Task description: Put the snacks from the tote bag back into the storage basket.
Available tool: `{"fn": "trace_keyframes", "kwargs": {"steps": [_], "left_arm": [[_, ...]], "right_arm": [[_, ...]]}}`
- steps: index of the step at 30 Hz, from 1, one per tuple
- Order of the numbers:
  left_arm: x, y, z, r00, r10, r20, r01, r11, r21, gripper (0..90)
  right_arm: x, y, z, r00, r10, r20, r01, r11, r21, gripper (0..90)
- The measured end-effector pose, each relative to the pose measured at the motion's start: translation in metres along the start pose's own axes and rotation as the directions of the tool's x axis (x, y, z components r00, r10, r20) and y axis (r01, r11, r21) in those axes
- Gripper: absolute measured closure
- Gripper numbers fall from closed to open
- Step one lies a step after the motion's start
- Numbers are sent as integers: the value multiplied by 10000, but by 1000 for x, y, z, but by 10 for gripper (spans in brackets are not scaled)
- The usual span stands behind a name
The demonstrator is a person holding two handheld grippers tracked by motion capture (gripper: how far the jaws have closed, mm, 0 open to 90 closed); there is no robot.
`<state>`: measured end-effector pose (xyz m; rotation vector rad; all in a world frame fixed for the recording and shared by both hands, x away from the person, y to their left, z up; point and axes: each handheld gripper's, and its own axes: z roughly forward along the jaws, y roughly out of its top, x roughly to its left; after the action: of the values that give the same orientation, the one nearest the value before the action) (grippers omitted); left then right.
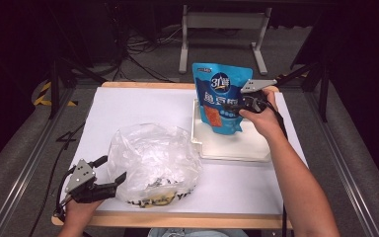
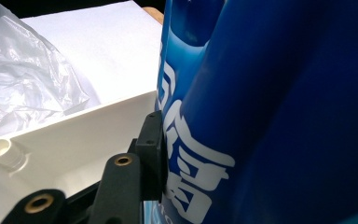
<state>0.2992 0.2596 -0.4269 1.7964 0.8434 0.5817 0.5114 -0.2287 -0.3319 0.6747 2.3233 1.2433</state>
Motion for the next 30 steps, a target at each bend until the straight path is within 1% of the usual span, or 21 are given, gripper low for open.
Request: {"fn": "trace_keyframes", "kwargs": {"steps": [3,7,9,10,14,16,19,22,23,24,26,27,29,30], "left_arm": [[0,0,0,10000,-3,4,3,10000,3,157],[0,0,0,10000,-1,0,1,10000,0,157],[0,0,1,10000,-3,-2,3,10000,1,157],[0,0,1,10000,-2,-5,2,10000,3,157],[0,0,1,10000,10,0,-10,10000,20,157],[0,0,1,10000,18,-14,-18,10000,36,157],[0,0,1,10000,10,-18,-10,10000,38,157],[0,0,1,10000,-9,-21,9,10000,34,156],[0,0,1,10000,-9,-21,9,10000,34,156],[0,0,1,10000,-12,-16,12,10000,33,156],[0,0,2,10000,-45,-10,45,10000,31,156],[1,0,2,10000,-54,-6,54,10000,31,156],[1,0,2,10000,-70,-4,70,10000,14,156],[1,0,2,10000,-69,-6,69,10000,13,156]], "right_arm": [[-2,-3,-2,10000,60,-57,-60,10000,23,590],[-4,-8,-4,10000,-22,-83,23,9998,180,581],[-5,-12,-4,10000,-35,-88,37,9999,168,577],[-5,-14,-4,9999,49,-109,-47,9999,158,574],[-8,-22,-7,9998,183,-105,-184,9998,-80,544],[-9,-23,-7,9998,157,-100,-159,9998,-137,532],[-7,-21,-7,9999,107,-80,-108,9999,-86,509],[-8,-21,-7,9998,175,-4,-175,9998,-79,438],[-8,-21,-7,9998,175,-4,-175,9998,-79,438],[-8,-21,-7,9996,267,25,-267,9996,-71,375],[-7,-21,-8,9989,460,76,-459,9988,-151,300],[-6,-21,-9,9979,649,82,-647,9977,-193,258],[-4,-20,-11,9960,868,193,-864,9960,-214,221],[-3,-19,-12,9958,885,243,-879,9958,-252,204]]}}
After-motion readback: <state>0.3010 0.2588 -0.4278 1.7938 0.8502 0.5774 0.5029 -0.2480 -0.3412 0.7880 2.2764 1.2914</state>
